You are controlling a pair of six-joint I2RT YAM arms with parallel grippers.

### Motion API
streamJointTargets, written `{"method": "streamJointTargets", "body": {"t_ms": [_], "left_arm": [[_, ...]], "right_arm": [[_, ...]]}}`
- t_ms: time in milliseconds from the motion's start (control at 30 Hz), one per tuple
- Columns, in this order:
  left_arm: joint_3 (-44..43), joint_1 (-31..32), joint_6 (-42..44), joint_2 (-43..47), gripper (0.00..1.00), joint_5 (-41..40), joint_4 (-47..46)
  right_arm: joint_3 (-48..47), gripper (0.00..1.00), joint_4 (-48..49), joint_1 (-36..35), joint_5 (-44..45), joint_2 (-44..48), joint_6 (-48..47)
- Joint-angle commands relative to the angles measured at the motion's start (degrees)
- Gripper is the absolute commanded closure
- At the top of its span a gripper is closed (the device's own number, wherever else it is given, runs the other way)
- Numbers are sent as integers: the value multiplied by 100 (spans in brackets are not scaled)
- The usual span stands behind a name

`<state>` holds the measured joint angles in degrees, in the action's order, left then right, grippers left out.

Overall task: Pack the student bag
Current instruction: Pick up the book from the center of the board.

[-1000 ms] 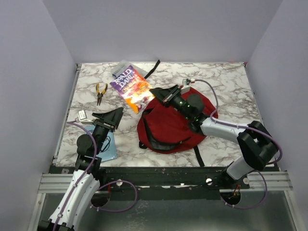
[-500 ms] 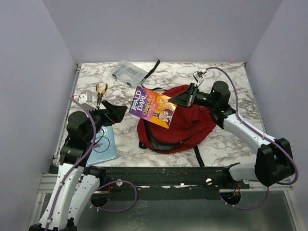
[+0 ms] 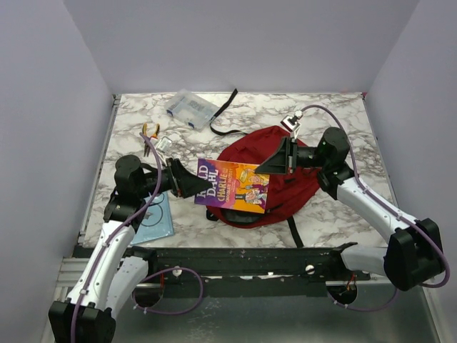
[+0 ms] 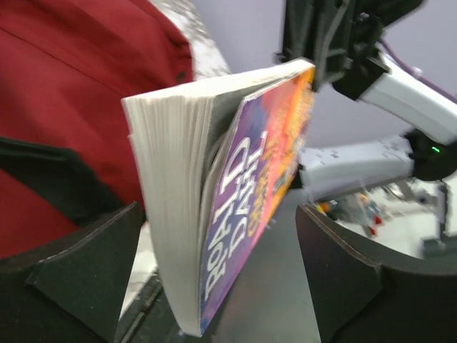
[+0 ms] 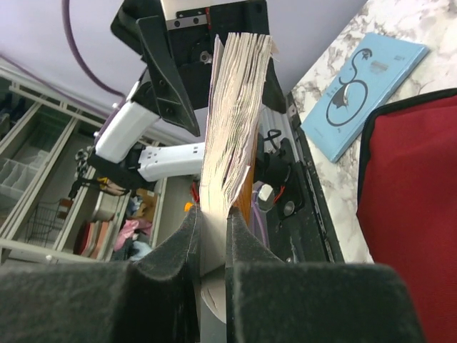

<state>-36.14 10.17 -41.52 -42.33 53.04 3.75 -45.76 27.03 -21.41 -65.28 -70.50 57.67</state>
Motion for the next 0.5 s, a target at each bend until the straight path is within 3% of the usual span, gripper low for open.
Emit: {"method": "streamJointTargets", "body": {"t_ms": [0, 100, 367, 467], "left_arm": [[268, -15, -701, 114, 14, 1670, -1238], [376, -15, -865, 298, 23, 1791, -1439], [613, 36, -1539, 322, 50, 1692, -2059], [695, 43, -1641, 263, 73, 1700, -2117]], "right_arm": [[187, 100, 1151, -29, -492, 27, 755], [282, 100, 1869, -98, -596, -108, 1167], [236, 100, 2417, -427, -512, -540, 1438], [228, 100, 2408, -433, -395, -548, 1471]]}}
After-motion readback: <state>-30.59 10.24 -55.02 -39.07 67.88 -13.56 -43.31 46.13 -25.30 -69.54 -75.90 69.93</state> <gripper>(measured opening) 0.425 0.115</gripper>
